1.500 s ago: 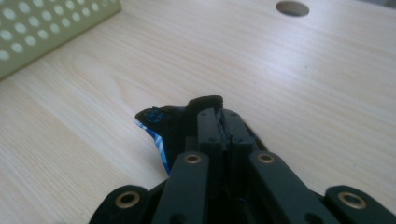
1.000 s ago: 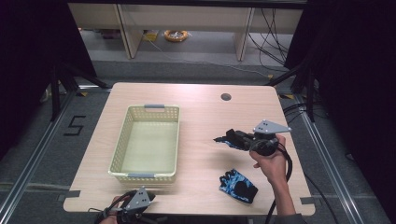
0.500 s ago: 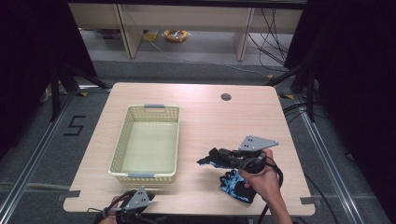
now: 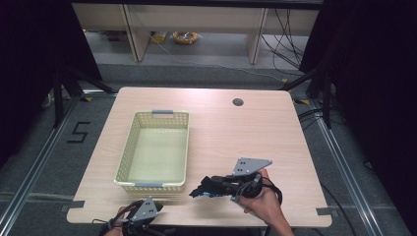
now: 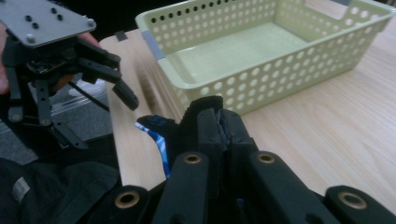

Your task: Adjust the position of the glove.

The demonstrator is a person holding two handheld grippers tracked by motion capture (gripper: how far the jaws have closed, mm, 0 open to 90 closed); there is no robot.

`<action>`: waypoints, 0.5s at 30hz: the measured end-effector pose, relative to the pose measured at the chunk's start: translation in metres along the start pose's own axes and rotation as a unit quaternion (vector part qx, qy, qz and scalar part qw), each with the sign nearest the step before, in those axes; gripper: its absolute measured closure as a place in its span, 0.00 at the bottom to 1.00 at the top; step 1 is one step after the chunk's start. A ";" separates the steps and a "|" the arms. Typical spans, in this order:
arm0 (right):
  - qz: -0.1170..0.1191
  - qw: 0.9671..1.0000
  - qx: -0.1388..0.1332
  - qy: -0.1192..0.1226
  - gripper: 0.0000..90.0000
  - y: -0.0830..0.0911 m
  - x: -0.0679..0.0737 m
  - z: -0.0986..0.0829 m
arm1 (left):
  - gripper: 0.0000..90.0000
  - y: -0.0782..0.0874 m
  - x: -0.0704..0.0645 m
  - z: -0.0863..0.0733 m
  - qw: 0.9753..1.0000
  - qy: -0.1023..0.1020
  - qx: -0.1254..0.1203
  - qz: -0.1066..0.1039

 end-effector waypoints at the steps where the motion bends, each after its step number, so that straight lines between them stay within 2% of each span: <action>1: 0.002 1.000 0.001 0.003 0.99 -0.002 0.001 0.000 | 0.19 0.000 -0.002 0.000 1.000 0.014 -0.001 -0.003; 2: 0.008 1.000 0.005 -0.002 0.99 -0.004 0.004 -0.001 | 0.19 0.000 -0.002 0.000 1.000 0.014 -0.001 -0.003; 3: 0.009 1.000 0.006 0.016 0.99 -0.007 0.003 0.000 | 0.19 0.000 -0.002 0.000 1.000 0.014 -0.001 -0.003; 4: 0.017 1.000 0.012 0.005 0.99 -0.009 0.006 -0.002 | 0.19 0.000 -0.001 0.000 1.000 0.011 -0.001 -0.002; 5: 0.021 1.000 0.014 0.014 0.99 -0.011 0.005 -0.002 | 0.19 0.000 -0.001 -0.001 1.000 0.013 0.001 -0.002; 8: 0.029 0.999 0.030 0.018 0.99 -0.019 0.005 -0.008 | 0.19 0.000 0.000 -0.001 1.000 0.006 0.009 0.003; 12: 0.042 0.997 0.063 0.022 0.99 -0.029 0.004 -0.021 | 0.19 0.000 -0.001 -0.001 1.000 0.010 0.004 -0.001; 15: 0.053 0.995 0.085 0.030 0.98 -0.037 0.006 -0.031 | 0.19 0.001 0.001 -0.002 1.000 -0.002 0.016 0.004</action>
Point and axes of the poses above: each handheld gripper's, and its own axes: y roughly backward along the jaws, z roughly out of its top, x roughly to its left, the point moved 5 cm from there along -y, roughly forward along the jaws, and after that the axes turned 9 degrees about x, right-handed, at the moved point
